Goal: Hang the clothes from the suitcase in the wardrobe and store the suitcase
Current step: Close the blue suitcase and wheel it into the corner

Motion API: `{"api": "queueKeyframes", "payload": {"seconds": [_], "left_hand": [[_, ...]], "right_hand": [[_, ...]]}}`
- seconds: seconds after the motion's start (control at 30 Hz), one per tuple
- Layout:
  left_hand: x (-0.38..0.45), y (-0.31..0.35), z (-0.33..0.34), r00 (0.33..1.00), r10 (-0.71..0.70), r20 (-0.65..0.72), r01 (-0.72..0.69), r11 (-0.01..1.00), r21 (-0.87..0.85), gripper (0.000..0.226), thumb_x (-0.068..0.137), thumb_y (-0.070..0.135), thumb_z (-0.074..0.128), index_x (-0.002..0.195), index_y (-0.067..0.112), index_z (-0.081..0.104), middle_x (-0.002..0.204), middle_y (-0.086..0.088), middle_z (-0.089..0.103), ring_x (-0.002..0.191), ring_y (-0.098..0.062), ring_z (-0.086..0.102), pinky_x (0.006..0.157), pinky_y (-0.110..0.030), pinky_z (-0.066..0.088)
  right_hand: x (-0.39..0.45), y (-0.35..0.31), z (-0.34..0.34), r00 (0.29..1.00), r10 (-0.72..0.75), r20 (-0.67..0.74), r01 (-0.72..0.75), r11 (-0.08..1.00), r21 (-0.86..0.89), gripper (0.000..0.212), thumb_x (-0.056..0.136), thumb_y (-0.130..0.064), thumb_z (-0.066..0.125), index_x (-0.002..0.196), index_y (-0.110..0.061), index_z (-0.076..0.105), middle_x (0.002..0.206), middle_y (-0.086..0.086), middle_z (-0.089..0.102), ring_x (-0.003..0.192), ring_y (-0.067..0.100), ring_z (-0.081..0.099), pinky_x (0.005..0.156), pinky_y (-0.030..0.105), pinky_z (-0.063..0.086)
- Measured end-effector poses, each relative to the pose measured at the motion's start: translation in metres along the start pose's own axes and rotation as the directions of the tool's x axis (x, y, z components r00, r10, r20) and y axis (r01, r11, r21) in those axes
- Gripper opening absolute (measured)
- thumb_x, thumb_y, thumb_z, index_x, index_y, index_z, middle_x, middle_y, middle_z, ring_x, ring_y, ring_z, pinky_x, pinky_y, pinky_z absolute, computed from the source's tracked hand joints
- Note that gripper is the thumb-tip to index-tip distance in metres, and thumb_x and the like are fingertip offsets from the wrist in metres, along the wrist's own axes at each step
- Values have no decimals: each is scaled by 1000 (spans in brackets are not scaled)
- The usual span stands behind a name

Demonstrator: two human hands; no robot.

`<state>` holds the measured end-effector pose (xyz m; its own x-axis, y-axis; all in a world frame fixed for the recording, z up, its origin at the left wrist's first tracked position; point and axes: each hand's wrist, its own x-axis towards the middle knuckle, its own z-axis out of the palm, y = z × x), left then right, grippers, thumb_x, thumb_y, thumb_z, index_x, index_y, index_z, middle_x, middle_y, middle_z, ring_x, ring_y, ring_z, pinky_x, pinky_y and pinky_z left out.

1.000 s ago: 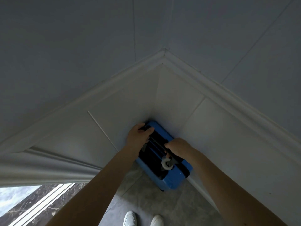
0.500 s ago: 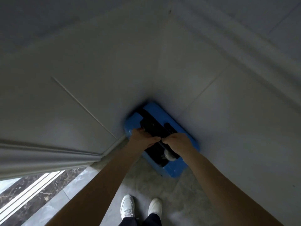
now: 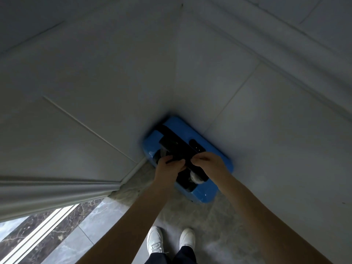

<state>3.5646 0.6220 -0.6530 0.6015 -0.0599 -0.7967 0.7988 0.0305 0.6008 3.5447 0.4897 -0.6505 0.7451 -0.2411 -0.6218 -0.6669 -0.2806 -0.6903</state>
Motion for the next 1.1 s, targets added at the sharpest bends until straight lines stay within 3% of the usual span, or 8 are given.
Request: {"api": "queueKeyframes", "payload": {"seconds": [0.2, 0.37, 0.43, 0.53, 0.63, 0.77, 0.9, 1.1], "left_hand": [[-4, 3, 14, 993, 114, 11, -115, 989, 91, 26, 87, 8, 59, 112, 7, 52, 102, -9, 66, 91, -20, 65, 75, -29, 55], [1, 1, 17, 991, 131, -1, -131, 988, 80, 23, 86, 5, 61, 107, 10, 51, 93, -5, 66, 83, -19, 68, 69, -29, 57], [1, -6, 16, 984, 168, -54, -162, 982, 103, 26, 84, 6, 65, 107, 10, 52, 91, -5, 65, 79, -19, 68, 66, -28, 58], [3, -9, 19, 980, 156, -122, -146, 986, 86, 30, 82, 5, 67, 107, 10, 51, 96, -9, 65, 84, -24, 67, 65, -29, 57], [5, -6, 22, 984, 128, -124, -122, 991, 56, 29, 82, 2, 65, 104, 11, 50, 89, -6, 63, 84, -25, 66, 62, -26, 54], [7, -11, 16, 972, 208, -112, -182, 962, 203, 25, 82, 6, 67, 100, 12, 50, 91, -7, 64, 84, -26, 67, 73, -35, 57], [13, -13, 15, 968, 229, -101, -198, 947, 252, 26, 81, 12, 69, 98, 14, 49, 97, -11, 65, 85, -28, 67, 81, -44, 56], [20, -15, 14, 970, 224, -99, -192, 946, 260, 28, 80, 14, 70, 100, 12, 50, 97, -10, 64, 88, -29, 67, 82, -45, 56]], "right_hand": [[-12, 39, -17, 996, -77, 46, 72, 992, 103, 20, 83, -13, 65, 99, -24, 59, 99, -2, 62, 97, 15, 60, 84, 24, 47], [-25, 64, -16, 964, -264, 40, 267, 951, -156, 52, 80, -37, 69, 125, -27, 46, 113, -14, 58, 99, -4, 57, 76, 9, 42], [-29, 68, -13, 911, -410, -34, 370, 851, -372, 54, 83, -40, 64, 130, -23, 42, 114, -14, 59, 96, -5, 58, 71, 2, 39], [-32, 74, -6, 723, -689, -48, 493, 564, -663, 39, 84, -39, 48, 118, -20, 45, 98, -5, 67, 78, 5, 67, 56, 5, 45], [-33, 75, -3, 617, -783, -72, 520, 475, -710, 28, 83, -33, 47, 107, -19, 48, 88, -2, 70, 71, 9, 68, 53, 15, 52], [-30, 77, -3, 532, -846, -41, 533, 372, -760, 24, 78, -31, 61, 98, -17, 59, 79, -2, 70, 63, 12, 66, 47, 22, 53], [-27, 74, -4, 527, -849, -37, 510, 351, -785, 34, 59, -24, 86, 87, -13, 71, 72, -3, 70, 55, 11, 64, 45, 20, 50], [-24, 78, -6, 463, -886, -24, 536, 301, -789, 21, 75, -26, 70, 90, -12, 70, 73, -1, 70, 59, 14, 63, 46, 23, 51]]}}
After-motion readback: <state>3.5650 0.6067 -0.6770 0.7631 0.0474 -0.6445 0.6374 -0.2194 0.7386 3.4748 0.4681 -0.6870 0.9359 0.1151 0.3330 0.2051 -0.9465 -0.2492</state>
